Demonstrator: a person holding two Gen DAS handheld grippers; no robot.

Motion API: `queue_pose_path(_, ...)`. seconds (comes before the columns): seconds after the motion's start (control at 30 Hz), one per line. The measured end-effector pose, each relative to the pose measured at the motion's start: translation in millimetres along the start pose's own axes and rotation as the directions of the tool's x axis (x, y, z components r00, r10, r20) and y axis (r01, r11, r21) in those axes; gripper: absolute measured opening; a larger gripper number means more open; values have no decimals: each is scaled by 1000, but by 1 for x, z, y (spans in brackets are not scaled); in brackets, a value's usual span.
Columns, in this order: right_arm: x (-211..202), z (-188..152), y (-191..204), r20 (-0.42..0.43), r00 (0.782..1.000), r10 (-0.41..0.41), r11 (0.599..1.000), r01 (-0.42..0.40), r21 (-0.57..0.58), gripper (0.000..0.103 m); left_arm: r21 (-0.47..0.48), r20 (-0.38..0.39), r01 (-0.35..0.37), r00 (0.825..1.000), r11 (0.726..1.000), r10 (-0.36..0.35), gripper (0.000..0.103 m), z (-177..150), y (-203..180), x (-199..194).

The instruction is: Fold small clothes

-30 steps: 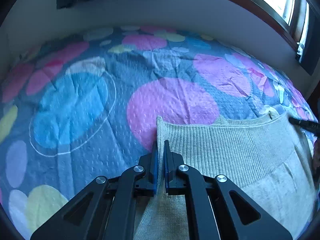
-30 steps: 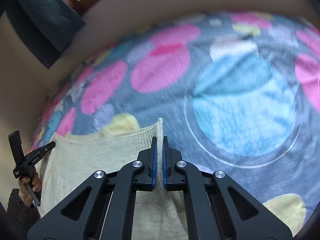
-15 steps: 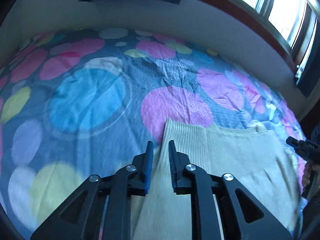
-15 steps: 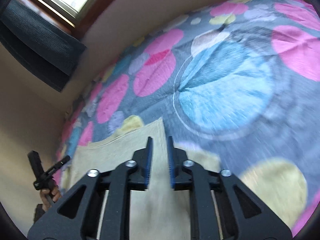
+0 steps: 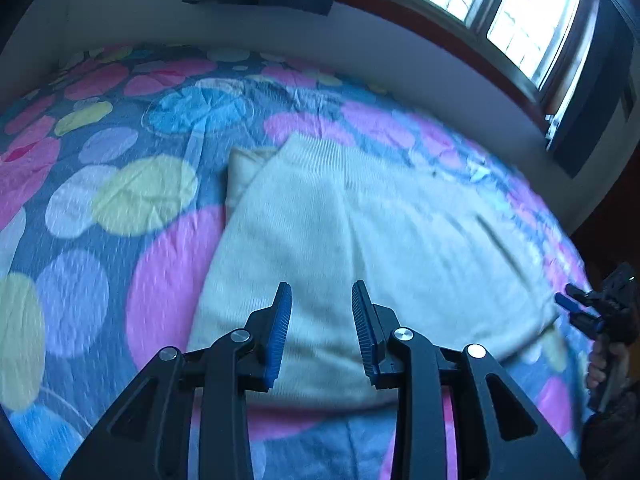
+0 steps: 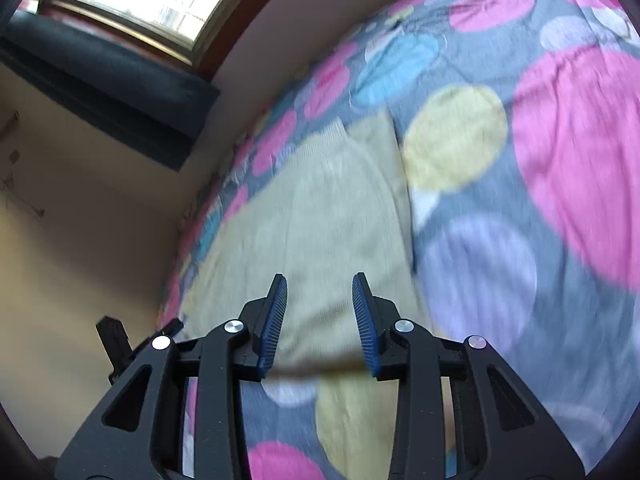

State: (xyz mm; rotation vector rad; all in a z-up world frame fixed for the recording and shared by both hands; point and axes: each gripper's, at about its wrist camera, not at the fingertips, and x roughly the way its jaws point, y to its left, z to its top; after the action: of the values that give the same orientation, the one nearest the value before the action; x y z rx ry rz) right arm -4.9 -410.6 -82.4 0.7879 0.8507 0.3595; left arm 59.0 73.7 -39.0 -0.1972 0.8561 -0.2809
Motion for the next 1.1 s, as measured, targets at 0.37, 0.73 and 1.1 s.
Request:
queue_pose_path(0.37,6,-20,-16,14,999,-29,1000,29,-7,38,-123,-13,44,999,991,-46,32,-16,29,14)
queue_pose_path(0.73,-8,-20,-5,50,998,-48,998,46,50,52,-157,2,104,994,982,-105,36,-15,35,14)
queue_pose_path(1.1,63,-39,106,-144,976,162,983,-173,-67,74,-116,4,129,992,985,-130,56,-15,28,12)
